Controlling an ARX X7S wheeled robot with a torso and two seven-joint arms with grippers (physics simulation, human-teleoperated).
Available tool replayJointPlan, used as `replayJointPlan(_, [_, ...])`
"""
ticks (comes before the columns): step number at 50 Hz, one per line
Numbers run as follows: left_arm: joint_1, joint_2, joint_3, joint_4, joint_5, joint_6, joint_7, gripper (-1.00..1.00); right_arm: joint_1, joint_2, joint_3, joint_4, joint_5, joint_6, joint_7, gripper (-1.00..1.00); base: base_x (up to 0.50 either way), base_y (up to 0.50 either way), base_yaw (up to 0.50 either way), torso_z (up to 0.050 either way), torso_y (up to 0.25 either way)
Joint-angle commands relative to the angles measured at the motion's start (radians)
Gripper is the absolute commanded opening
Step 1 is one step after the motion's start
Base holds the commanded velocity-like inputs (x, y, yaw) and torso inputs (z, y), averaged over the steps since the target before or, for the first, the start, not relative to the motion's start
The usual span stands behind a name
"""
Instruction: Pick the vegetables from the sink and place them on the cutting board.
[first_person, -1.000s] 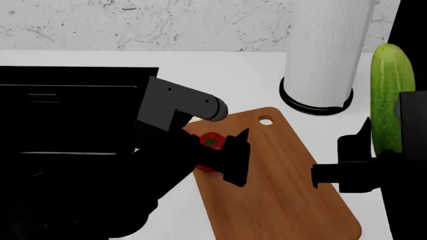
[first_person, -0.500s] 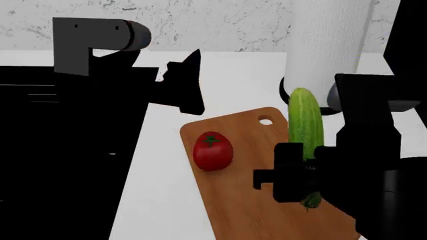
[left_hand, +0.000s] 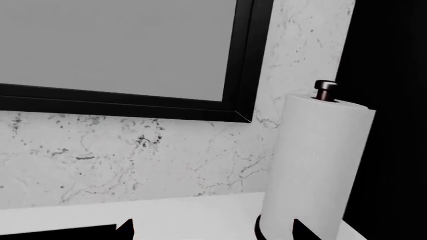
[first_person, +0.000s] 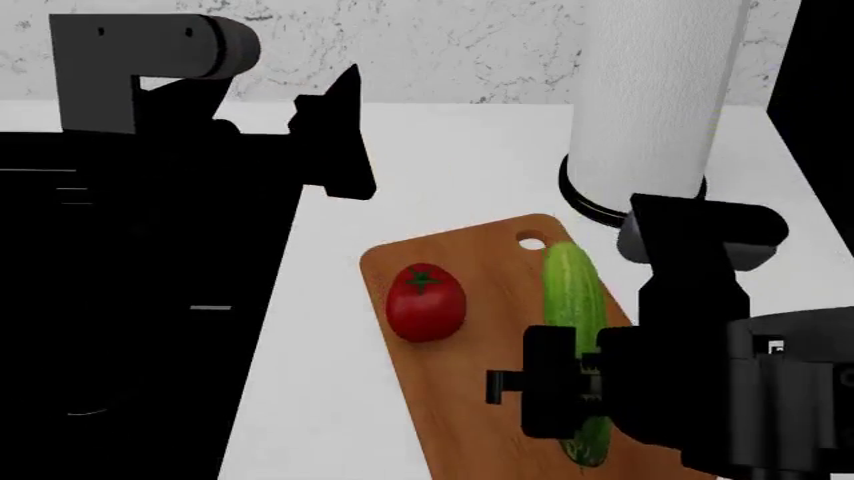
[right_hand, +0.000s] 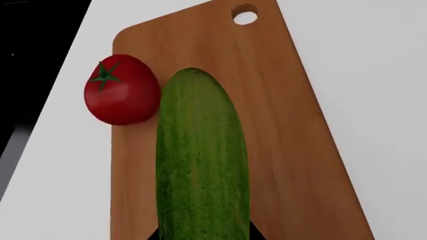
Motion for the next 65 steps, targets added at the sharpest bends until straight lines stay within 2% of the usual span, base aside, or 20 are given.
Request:
replayJointPlan(1, [-0.001,-0.006,0.003,0.005,0.003,0.002,-0.007,1.0,-0.034,-0.003,-0.002,0.03,-0.018,-0.003,-0.043,-1.0,0.0,0.0,0.0,0.0,0.01])
replayJointPlan(34, [0.007,-0.01,0.011,0.002,-0.002,0.011,-0.012,1.0,-0.112,-0.015,-0.024,0.058,-0.087,-0.039,-0.104,-1.0,0.0,0.0,0.0,0.0,0.0])
replayJointPlan(35, [0.008,-0.01,0.012,0.002,-0.002,0.011,-0.012,1.0,-0.109,-0.015,-0.026,0.056,-0.091,-0.038,-0.098,1.0,0.0,0.0,0.0,0.0,0.0])
replayJointPlan(48, [0.007,-0.012,0.01,0.001,-0.007,0.015,-0.016,1.0,-0.062,-0.006,-0.013,0.032,-0.083,-0.027,-0.069,1.0,0.0,0.0,0.0,0.0,0.0])
replayJointPlan(57, [0.004,-0.011,0.013,0.006,-0.011,0.013,-0.021,1.0,0.061,0.073,0.069,-0.124,-0.039,-0.051,0.055,1.0,0.0,0.0,0.0,0.0,0.0])
replayJointPlan(61, [0.018,-0.024,0.01,0.021,-0.018,0.009,-0.029,1.0,0.086,0.092,0.066,-0.207,-0.145,-0.052,0.119,1.0,0.0,0.0,0.0,0.0,0.0])
replayJointPlan(65, [0.044,-0.067,-0.008,0.099,-0.051,-0.01,-0.055,1.0,0.077,0.12,0.104,-0.352,-0.305,-0.128,0.146,1.0,0.0,0.0,0.0,0.0,0.0])
